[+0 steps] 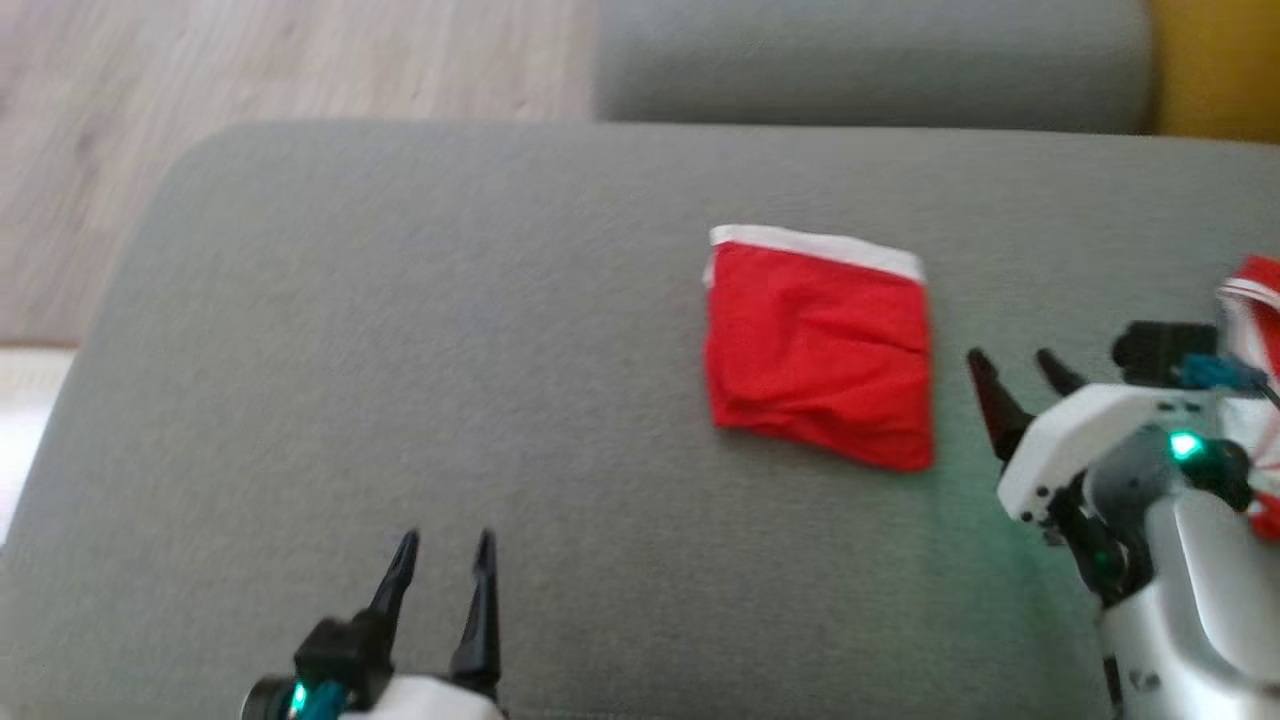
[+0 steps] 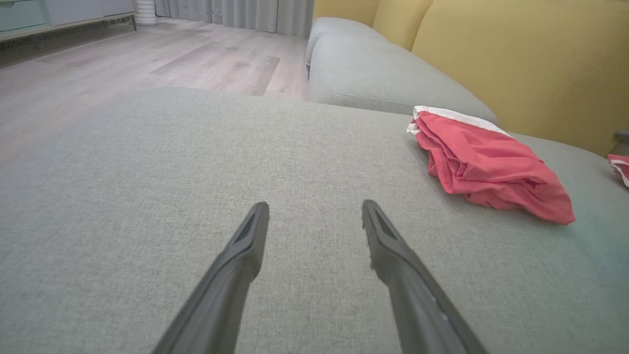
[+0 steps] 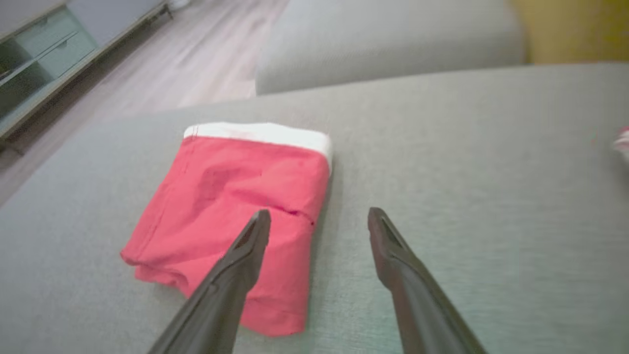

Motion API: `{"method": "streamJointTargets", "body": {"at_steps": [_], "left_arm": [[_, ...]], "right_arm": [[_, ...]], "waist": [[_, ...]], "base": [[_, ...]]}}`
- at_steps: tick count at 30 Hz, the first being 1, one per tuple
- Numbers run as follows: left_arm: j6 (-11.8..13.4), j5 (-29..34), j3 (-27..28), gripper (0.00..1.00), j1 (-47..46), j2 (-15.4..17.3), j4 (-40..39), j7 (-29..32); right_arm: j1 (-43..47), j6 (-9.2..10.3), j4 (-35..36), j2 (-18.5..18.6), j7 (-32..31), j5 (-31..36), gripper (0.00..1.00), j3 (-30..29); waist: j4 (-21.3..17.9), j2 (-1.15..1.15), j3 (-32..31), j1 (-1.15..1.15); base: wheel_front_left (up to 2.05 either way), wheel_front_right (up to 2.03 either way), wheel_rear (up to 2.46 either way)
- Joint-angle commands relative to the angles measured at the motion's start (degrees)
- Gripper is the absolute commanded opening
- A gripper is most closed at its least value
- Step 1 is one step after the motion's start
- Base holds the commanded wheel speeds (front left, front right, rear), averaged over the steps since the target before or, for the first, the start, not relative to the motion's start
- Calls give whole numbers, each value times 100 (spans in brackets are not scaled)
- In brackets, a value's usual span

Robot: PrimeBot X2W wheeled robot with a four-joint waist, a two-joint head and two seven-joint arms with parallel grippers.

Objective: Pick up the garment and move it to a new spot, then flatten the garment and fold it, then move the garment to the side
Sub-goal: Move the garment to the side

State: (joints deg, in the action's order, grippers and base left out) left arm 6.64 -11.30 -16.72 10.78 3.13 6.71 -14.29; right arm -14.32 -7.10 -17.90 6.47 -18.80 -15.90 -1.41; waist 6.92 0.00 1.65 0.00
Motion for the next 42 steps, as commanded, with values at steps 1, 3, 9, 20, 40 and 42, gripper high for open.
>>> {"method": "streamJointTargets", "body": {"at_steps": [1,3,9,20,40,42], "left_arm": [[37,-76,32,100,-443,-25,-168,-71],[57,-110,-23,100,-512,-25,-157,-71],[235,-326,-448,100,-841,-25,-150,-71],[410,-387,-497,100,-874,-25,-197,-71],[160,-194,-196,100,-1247,-25,-129,-71],[141,-166,-187,100,-1243,-25,-97,-71]], "right_arm": [[-413,-39,-111,79,-450,-192,100,163],[-542,-39,-255,65,-614,-296,100,98],[-1248,-39,-1300,-10,-1008,-317,100,-453],[-1945,-39,-2162,-271,-751,-754,0,-612],[-2532,-39,-1820,1287,-755,-792,0,256],[-2654,-39,-1853,1445,-757,-682,0,317]], "waist": [[333,0,287,0],[413,0,355,0],[874,0,701,0],[605,0,891,0],[-1846,0,1301,0],[-1784,0,1332,0]], "base": [[0,0,0],[0,0,0],[0,0,0],[0,0,0],[0,0,0],[0,0,0]]}}
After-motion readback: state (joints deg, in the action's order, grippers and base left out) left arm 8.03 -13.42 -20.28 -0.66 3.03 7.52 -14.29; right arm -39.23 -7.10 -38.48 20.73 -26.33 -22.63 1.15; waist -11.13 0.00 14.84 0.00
